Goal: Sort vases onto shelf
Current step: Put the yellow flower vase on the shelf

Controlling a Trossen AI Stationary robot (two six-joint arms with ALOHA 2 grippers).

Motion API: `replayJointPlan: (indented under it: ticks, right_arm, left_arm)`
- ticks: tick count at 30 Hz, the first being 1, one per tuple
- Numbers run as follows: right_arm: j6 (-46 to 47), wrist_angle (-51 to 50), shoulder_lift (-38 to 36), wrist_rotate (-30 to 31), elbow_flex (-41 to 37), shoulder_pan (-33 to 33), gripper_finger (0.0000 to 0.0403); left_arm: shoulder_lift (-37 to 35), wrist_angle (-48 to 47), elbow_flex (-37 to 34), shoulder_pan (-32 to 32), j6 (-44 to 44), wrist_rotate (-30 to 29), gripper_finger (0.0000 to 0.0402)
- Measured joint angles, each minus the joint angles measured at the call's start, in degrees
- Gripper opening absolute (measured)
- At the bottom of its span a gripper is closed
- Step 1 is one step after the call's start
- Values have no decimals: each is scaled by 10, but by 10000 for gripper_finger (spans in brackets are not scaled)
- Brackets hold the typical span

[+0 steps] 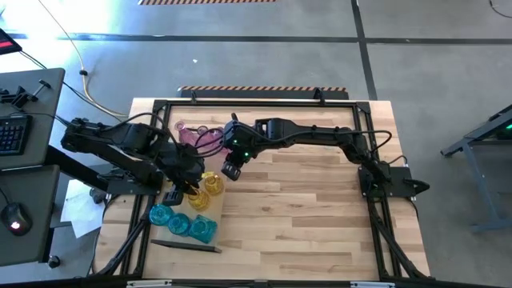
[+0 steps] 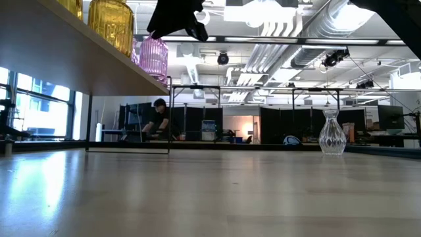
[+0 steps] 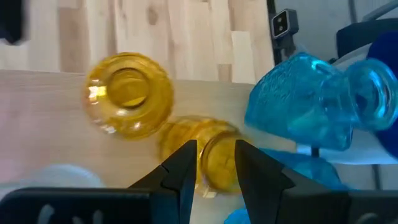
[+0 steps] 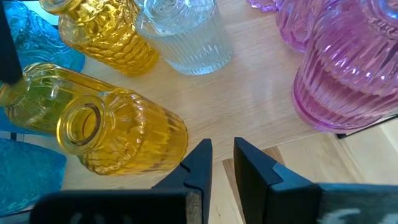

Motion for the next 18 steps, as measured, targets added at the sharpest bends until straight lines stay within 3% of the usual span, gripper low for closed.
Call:
replayJointPlan:
  ticks: [4,10,18]
  right_arm:
    - [-2,0,0,0,0,2,48]
    - [-5,0,-1,0,0,7,48]
    - [-9,0,-1,0,0,7,48]
  left_arm:
    - [-9,44,-40,0,-23,42,101]
    - [-29,44,-36,-3,-36,6,101]
    - [-29,32,-36,-4,-38,10,101]
